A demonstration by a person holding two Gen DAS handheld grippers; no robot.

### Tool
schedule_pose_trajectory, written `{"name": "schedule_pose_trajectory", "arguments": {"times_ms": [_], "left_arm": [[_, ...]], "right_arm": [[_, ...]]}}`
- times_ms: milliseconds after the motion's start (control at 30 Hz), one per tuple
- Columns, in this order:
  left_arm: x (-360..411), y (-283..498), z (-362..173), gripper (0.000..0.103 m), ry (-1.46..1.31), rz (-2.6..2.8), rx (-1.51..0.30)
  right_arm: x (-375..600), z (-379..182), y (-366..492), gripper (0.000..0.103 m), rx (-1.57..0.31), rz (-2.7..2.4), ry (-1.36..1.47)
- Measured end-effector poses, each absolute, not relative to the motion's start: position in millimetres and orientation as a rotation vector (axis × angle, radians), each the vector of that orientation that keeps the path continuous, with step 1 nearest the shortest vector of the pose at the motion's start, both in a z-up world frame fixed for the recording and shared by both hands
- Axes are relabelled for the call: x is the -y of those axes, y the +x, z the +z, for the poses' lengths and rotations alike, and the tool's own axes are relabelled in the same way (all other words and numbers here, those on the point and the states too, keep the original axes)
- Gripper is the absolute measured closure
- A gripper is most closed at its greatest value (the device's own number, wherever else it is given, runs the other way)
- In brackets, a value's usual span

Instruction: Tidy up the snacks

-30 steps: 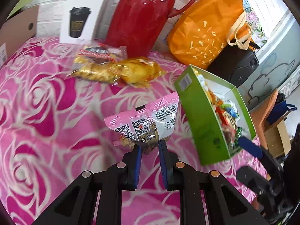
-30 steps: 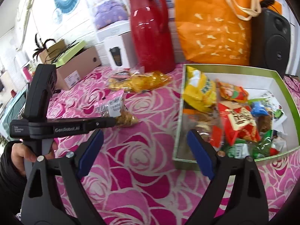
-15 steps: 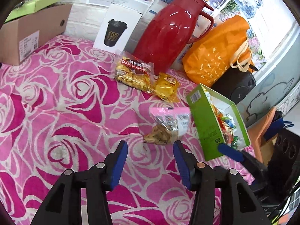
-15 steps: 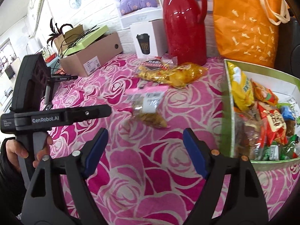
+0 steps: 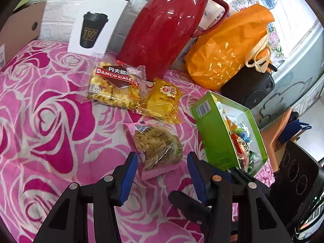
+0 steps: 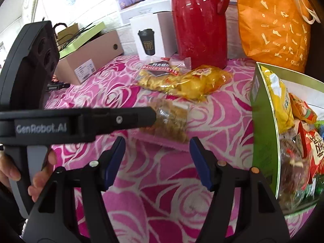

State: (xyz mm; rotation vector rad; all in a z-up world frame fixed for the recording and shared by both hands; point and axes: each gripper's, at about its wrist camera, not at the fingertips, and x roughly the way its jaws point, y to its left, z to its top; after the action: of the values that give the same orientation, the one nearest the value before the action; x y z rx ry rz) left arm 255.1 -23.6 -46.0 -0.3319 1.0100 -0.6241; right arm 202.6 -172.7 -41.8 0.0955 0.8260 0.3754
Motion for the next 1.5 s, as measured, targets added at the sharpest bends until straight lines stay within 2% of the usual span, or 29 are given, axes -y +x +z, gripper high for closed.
{"name": "schedule_pose_trajectory", "arguments": {"times_ms": [233,267,400,433,467,500,600,667,1100,1500], "left_arm": [[41.2,268.0,-58.1,0.052,-0.278,-0.670,-1.050],[43.8,269.8,-61.6,0.052,-0.267,-0.671,-1.060],[46.4,271.1,-70.5,0.059,-0.255,-0.651,-1.076],[45.2,269.8,-69.6,0.062,-0.262,-0.650,-1.074],[44.1,267.3,-67.0,0.062,-0.262,-0.643,-1.068],[43.3,264.7,-63.4,0.067,-0.249,-0.629,-1.053],[40.1,254.8,-48.8,0.079,-0.251,-0.640,-1.033],[42.2,246.2,-38.8,0.081,-0.227,-0.638,-1.012],[80.7,196.6,32.1,0.081,-0.155,-0.708,-0.879],[176.0,185.4,64.3,0.081,-0.080,-0.856,-0.833]], "right_arm": [[176.0,-58.4,221.4,0.045,-0.855,0.362,0.125],[175.9,-60.6,223.1,0.051,-0.862,0.369,0.130],[173.9,-62.0,220.1,0.064,-0.870,0.364,0.101],[175.1,-60.3,217.7,0.072,-0.873,0.358,0.097],[175.9,-59.3,216.4,0.086,-0.871,0.349,0.093],[179.2,-56.5,213.0,0.088,-0.863,0.347,0.105],[188.1,-46.6,203.1,0.088,-0.840,0.345,0.148],[191.2,-38.8,194.6,0.088,-0.818,0.341,0.153],[235.5,17.7,138.6,0.089,-0.654,0.298,0.200],[323.3,35.9,105.8,0.089,-0.569,0.145,0.281]]}}
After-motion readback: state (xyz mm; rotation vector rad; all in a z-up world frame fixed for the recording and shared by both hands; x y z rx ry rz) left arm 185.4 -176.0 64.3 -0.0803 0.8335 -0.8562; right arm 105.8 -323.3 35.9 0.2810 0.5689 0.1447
